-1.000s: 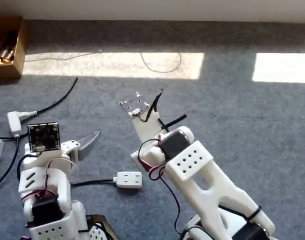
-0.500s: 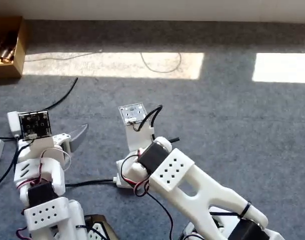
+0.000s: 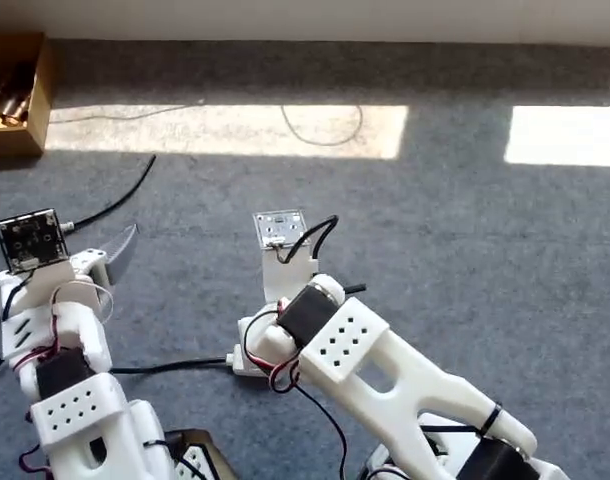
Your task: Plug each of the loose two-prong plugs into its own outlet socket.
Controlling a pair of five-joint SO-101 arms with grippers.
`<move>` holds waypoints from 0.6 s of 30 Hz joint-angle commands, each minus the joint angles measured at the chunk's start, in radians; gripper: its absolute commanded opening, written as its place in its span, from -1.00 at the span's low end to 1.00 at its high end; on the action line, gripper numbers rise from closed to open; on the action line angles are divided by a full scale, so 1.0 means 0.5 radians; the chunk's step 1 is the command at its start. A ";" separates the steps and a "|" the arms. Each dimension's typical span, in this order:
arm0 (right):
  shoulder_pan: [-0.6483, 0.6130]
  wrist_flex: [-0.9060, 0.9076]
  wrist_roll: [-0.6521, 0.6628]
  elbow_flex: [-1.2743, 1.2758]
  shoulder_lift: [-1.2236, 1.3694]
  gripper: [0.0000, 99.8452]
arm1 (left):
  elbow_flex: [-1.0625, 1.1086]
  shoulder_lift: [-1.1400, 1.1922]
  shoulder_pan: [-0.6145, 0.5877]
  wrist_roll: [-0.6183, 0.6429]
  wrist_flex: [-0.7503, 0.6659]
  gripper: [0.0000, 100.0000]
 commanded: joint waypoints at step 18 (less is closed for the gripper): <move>0.180 -0.075 -0.006 0.173 0.002 -0.99 | -0.256 0.235 -0.115 0.009 -0.110 -0.07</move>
